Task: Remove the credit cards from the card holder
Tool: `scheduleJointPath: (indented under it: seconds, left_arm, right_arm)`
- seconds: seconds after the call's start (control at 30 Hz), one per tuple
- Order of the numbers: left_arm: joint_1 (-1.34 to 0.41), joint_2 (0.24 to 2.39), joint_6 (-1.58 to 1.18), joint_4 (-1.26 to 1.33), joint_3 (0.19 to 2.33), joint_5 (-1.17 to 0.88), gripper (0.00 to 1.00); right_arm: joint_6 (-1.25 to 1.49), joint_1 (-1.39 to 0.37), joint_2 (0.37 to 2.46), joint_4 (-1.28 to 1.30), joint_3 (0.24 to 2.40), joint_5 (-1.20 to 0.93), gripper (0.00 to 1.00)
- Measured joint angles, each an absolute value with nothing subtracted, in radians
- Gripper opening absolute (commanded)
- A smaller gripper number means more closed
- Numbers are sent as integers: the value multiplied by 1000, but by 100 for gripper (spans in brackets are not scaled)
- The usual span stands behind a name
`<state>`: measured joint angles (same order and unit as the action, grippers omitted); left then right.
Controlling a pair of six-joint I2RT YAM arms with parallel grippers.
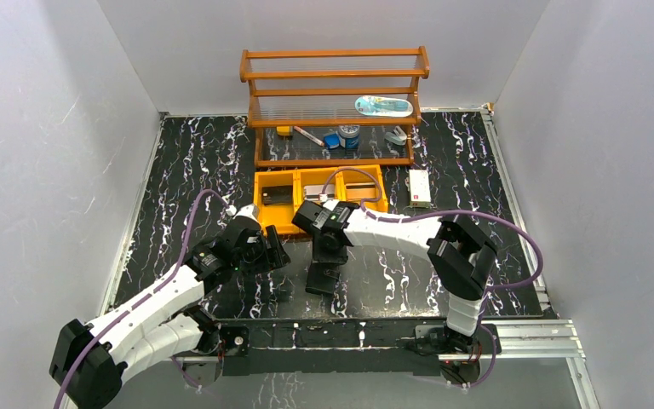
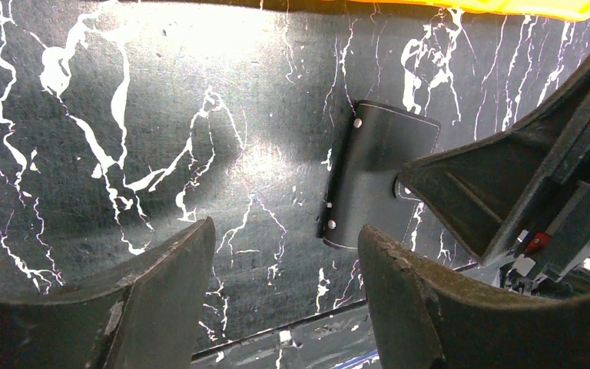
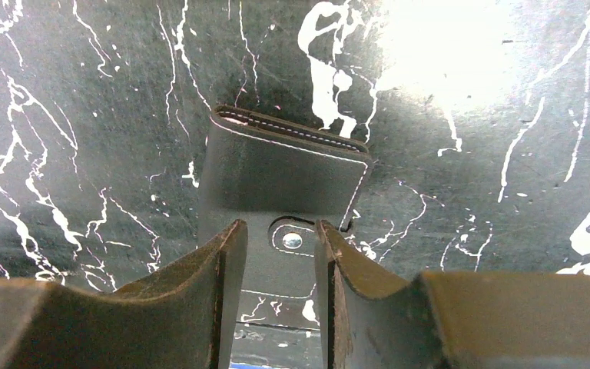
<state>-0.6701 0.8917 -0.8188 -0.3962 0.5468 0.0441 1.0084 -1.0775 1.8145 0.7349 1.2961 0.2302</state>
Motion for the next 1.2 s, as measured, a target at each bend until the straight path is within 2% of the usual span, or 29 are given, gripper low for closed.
scheduleJointPath:
  seconds: [0.5, 0.57, 0.6, 0.7, 1.07, 1.2]
  left_arm:
    - [-670, 892, -812, -393, 547, 39, 66]
    - [-670, 892, -812, -388, 547, 33, 66]
    - [-670, 892, -812, -386, 547, 31, 66]
    - [-670, 892, -812, -377, 547, 16, 66]
    - [-670, 925, -805, -358, 547, -20, 65]
    - [-670, 925, -804, -355, 547, -26, 65]
  right_arm:
    - [1016, -1106, 1858, 764, 1314, 246, 44]
    - [1018, -1109, 1858, 764, 1314, 254, 40]
    - [1019, -1111, 1858, 766, 1313, 260, 32]
    - [1022, -1112, 1852, 764, 1299, 272, 23]
    - [1026, -1093, 1760, 624, 1174, 234, 18]
    - [1025, -1077, 1703, 523, 1090, 190, 12]
